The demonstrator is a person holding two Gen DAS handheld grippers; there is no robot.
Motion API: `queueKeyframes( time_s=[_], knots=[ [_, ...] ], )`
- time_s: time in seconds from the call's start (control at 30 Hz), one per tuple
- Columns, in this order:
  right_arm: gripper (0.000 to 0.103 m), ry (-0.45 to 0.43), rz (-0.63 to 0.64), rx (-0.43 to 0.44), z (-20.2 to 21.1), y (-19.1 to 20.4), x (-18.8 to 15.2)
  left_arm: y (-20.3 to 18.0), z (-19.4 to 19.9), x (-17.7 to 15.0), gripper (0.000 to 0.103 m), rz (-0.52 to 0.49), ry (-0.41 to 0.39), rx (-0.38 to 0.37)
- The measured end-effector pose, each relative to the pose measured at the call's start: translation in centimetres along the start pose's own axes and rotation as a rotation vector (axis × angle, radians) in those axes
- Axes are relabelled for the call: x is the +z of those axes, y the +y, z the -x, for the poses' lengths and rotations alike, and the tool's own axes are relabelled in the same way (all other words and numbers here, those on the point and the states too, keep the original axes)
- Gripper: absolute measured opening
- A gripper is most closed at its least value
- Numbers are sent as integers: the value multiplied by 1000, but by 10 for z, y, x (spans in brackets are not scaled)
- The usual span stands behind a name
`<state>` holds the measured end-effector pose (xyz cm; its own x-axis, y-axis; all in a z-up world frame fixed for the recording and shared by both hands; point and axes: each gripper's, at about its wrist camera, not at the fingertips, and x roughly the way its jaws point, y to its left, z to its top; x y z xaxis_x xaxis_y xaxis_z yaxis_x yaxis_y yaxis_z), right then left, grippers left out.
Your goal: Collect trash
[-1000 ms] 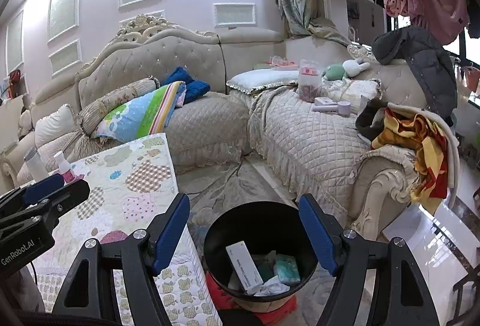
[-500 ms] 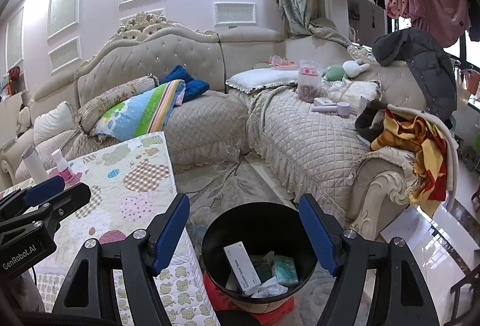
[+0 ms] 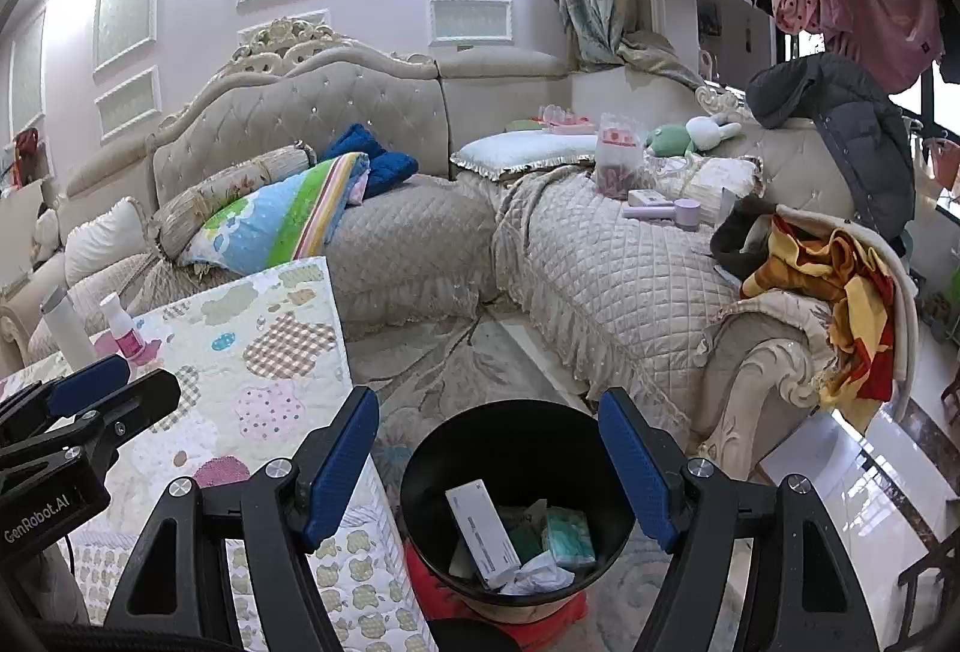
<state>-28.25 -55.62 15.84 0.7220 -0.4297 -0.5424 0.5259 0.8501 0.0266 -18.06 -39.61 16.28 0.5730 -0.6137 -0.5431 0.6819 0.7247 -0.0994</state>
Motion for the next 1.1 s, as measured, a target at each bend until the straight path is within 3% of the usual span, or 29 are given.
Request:
queueKeyframes(
  time_s=[1.1],
  knots=[
    [75, 29, 8, -3, -10, -3, -5, -2, -6, -3, 62, 7, 22, -18]
  ],
)
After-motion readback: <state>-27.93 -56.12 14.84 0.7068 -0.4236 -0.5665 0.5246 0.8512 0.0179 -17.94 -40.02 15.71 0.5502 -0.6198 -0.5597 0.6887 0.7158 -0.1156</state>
